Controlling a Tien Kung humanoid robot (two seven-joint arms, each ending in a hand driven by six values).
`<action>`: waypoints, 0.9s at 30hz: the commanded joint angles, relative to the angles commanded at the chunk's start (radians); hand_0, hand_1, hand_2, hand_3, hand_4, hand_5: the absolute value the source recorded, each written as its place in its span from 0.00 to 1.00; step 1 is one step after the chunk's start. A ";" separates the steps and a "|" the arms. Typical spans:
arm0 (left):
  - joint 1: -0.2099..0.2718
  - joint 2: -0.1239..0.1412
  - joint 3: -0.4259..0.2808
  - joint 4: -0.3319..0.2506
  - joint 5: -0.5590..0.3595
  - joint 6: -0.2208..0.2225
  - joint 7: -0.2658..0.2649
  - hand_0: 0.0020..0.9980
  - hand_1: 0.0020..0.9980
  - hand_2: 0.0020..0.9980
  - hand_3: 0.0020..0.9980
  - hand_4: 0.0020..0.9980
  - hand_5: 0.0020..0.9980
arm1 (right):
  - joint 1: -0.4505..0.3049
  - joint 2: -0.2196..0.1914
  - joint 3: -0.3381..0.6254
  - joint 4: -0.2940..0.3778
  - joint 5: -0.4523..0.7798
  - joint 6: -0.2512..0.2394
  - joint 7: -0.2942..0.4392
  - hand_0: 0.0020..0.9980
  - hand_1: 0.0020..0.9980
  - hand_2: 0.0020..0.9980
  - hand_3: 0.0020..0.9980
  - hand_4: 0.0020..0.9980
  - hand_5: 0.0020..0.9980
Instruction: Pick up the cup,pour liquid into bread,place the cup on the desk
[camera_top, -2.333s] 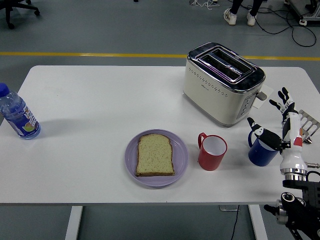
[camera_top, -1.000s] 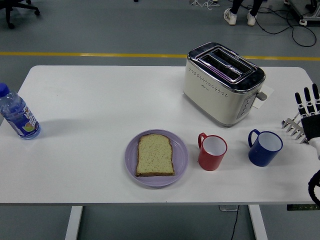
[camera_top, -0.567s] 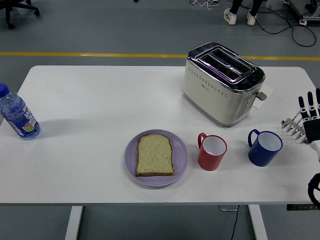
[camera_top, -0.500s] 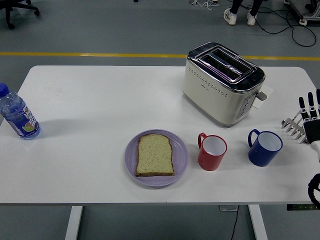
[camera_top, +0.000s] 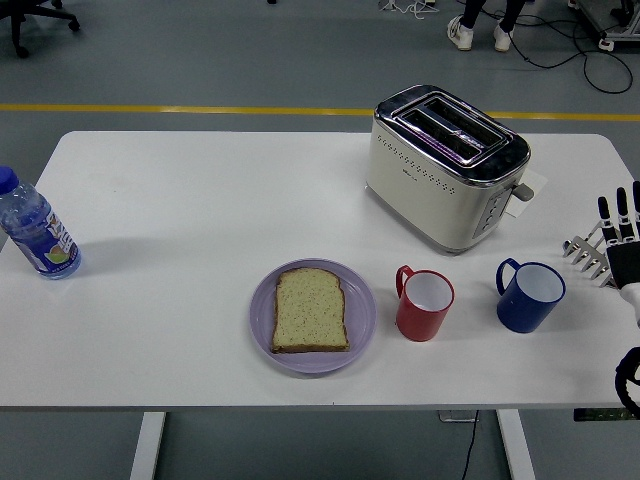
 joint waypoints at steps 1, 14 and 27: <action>-0.001 0.000 0.000 0.000 0.000 0.000 0.000 0.64 0.65 0.66 0.55 0.32 0.84 | 0.000 0.001 0.001 -0.001 0.001 0.000 0.000 0.68 0.59 0.64 0.61 0.61 0.20; 0.006 0.000 0.006 0.001 -0.001 0.000 0.000 0.64 0.65 0.66 0.55 0.32 0.84 | -0.006 0.002 -0.004 -0.004 0.013 0.025 -0.002 0.70 0.66 0.70 0.69 0.62 0.21; 0.014 0.000 0.017 0.001 -0.003 0.000 0.000 0.64 0.65 0.66 0.55 0.32 0.84 | -0.013 0.001 -0.008 -0.007 0.024 0.066 -0.011 0.82 0.76 0.80 0.79 0.71 0.41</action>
